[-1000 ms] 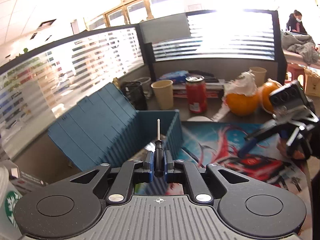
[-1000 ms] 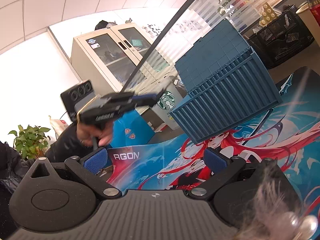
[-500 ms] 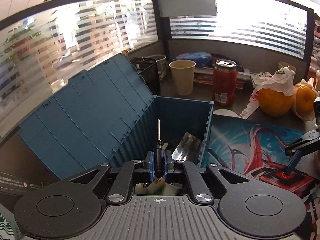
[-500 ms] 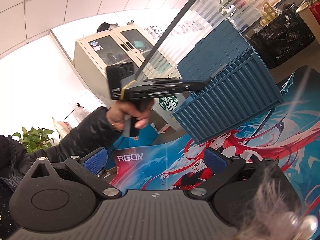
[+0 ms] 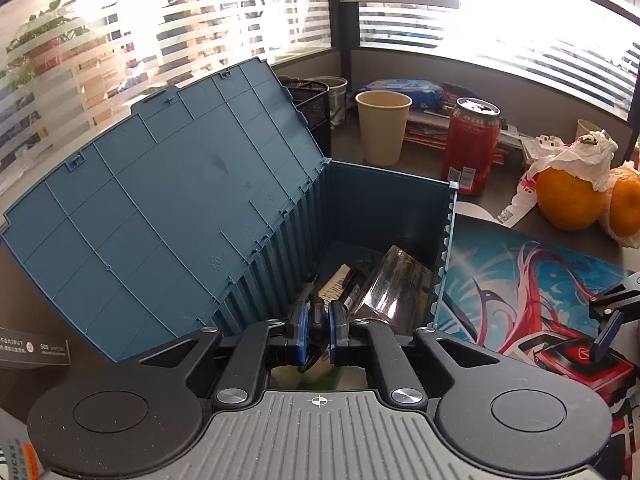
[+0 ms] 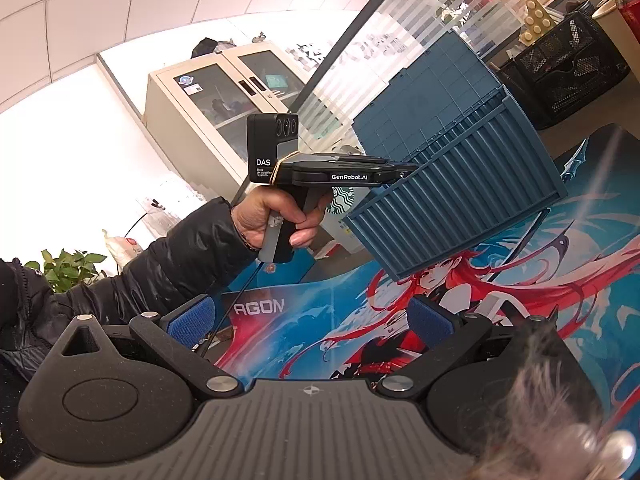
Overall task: Organize rigid objects
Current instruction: 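Open the left gripper to release the screwdriver and withdraw it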
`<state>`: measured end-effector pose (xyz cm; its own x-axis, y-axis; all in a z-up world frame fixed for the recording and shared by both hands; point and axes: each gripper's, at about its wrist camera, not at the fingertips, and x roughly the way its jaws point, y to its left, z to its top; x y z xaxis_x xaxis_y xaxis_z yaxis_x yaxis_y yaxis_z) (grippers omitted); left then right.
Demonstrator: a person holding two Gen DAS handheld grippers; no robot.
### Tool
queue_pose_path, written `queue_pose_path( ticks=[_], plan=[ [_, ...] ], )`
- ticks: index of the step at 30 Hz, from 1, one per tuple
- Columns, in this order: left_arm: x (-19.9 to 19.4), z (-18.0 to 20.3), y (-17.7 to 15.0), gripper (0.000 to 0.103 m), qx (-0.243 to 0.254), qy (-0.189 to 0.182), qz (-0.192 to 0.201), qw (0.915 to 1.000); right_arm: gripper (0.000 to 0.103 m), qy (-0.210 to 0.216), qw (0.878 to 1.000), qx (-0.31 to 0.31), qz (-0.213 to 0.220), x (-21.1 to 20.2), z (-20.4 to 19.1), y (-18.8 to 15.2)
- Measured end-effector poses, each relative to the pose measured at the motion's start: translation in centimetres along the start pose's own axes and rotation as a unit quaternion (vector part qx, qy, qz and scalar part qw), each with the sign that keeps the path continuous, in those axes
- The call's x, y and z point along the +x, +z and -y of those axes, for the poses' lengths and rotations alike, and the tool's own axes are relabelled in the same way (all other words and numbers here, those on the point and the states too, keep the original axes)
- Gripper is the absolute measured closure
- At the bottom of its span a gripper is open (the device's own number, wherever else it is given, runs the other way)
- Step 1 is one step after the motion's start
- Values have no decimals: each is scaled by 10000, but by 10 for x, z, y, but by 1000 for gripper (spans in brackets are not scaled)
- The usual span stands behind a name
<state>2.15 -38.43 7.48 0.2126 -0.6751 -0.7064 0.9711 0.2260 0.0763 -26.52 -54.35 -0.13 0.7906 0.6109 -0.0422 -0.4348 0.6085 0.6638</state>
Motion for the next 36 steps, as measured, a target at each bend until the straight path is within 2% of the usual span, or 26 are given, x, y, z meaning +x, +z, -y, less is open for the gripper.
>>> queue_pose_path(
  ticks=[10,13,15,16,17,18,20,23,25,27,30,32,36],
  plan=[
    [-2,3,-1,88,-5,177,-5,9998,0,-36,9999,28,-102,2,-1,0],
    [-13,8,-1,79,40,288,81,9995,0,-58,9999,49,-100,2,1,0],
    [-29,11,-4,55,71,327,232,9992,0,-92,9999,73,-90,3,2,1],
    [-38,13,-6,47,61,405,349,9986,0,-113,9999,81,-90,3,2,1],
    [-49,15,-9,34,42,484,496,9976,0,-137,9998,85,-89,3,2,1],
    [-62,17,-14,27,-4,568,661,9962,0,-170,9998,86,-91,3,3,1],
    [-87,21,-25,22,-146,642,968,9931,0,-234,9996,74,-112,5,3,1],
    [-119,25,-49,9,-522,985,1372,9842,0,-431,9987,8,-278,11,1,0],
    [-134,23,-68,6,-861,1137,1492,9785,0,-627,9969,-80,-473,19,-2,-1],
    [-142,19,-87,6,-1155,1331,1474,9733,0,-776,9941,-210,-734,29,-5,-3],
    [-146,12,-114,5,-1511,1856,1348,9615,0,-946,9891,-412,-1051,45,-13,-8],
    [-147,4,-129,5,-1797,2153,1241,9518,0,-980,9875,-466,-1141,54,-17,-13],
    [-151,-13,-158,5,-2540,2393,1164,9299,0,-1045,9842,-633,-1283,74,-30,-19]
  ],
)
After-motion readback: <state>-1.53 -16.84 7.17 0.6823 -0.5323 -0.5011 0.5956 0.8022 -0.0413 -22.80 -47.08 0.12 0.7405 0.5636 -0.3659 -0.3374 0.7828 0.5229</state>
